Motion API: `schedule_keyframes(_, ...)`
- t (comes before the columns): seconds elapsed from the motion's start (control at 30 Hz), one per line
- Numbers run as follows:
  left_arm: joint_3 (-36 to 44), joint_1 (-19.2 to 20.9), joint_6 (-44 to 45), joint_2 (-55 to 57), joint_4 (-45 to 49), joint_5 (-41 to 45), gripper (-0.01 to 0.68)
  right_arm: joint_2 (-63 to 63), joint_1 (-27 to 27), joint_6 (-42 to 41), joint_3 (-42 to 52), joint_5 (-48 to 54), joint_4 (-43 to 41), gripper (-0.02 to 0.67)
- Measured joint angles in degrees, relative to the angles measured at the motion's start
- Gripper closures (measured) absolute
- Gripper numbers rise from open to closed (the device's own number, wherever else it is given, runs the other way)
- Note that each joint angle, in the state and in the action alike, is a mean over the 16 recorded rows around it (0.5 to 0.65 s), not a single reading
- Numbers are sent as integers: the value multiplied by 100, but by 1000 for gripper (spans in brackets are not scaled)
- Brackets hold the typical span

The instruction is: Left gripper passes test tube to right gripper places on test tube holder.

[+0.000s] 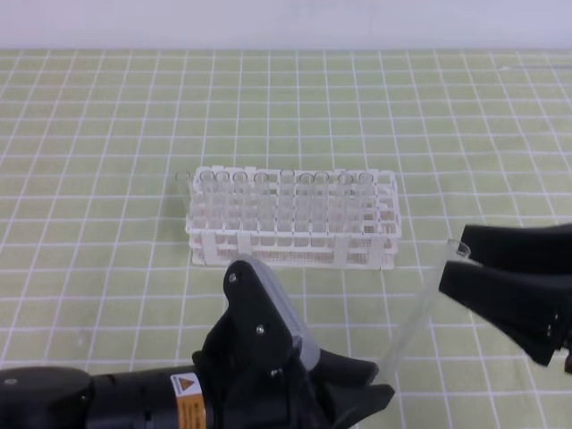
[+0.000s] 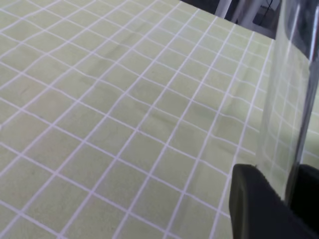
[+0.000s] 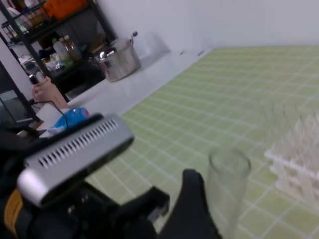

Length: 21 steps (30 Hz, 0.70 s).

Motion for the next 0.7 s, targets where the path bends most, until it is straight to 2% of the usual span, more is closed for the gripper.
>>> schedule_keyframes(0.2, -1, -2, 446, 12, -504, -194, 562, 12, 2, -38, -237, 15, -2, 145)
schedule_keyframes(0.43, -1, -1, 1247, 217, -1526, -583, 562, 100, 8, -41, -432, 94, -1, 145)
schedule_keyframes(0.7, -3, 1, 1804, 713, -2316, -1422, 569, 208, 14, -41, -579, 165, 4, 145)
